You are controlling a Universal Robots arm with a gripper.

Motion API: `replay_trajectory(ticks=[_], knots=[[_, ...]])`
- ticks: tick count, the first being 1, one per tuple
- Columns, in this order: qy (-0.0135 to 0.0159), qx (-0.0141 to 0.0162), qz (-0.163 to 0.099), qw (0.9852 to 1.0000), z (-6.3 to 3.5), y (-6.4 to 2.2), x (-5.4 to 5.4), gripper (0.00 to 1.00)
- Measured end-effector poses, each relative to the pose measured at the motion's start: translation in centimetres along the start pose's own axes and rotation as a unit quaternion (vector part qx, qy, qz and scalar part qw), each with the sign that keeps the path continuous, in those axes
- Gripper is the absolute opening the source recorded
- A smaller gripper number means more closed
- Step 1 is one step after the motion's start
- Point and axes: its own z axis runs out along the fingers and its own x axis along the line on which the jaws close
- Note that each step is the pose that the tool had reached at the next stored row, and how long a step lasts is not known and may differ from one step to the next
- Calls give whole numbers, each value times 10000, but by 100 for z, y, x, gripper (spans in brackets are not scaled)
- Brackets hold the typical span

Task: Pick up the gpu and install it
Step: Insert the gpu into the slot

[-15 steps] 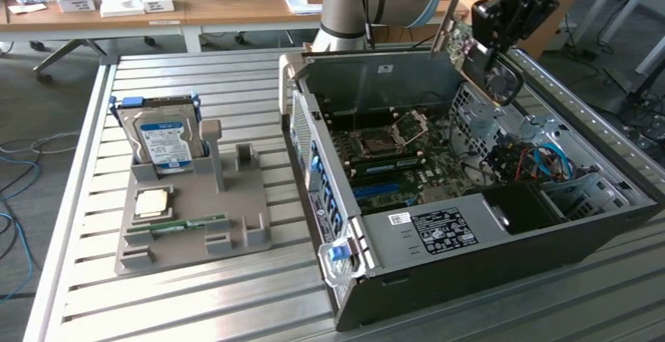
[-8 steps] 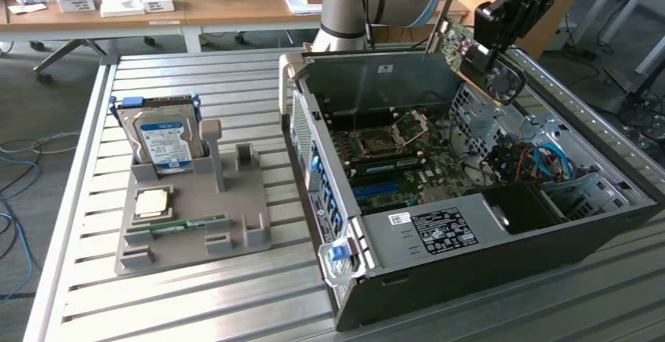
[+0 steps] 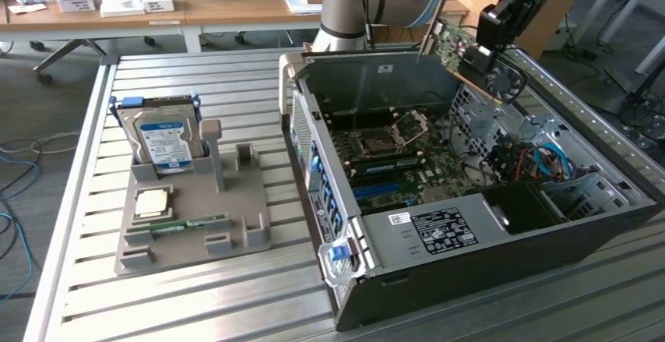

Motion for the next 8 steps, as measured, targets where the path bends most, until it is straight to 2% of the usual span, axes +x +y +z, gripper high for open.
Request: replay_trajectory(ticks=[4, 8], knots=[[21, -8, -353, 9994, 1, 0, 0, 27], [42, -16, -706, 9975, 1, 0, 0, 27]])
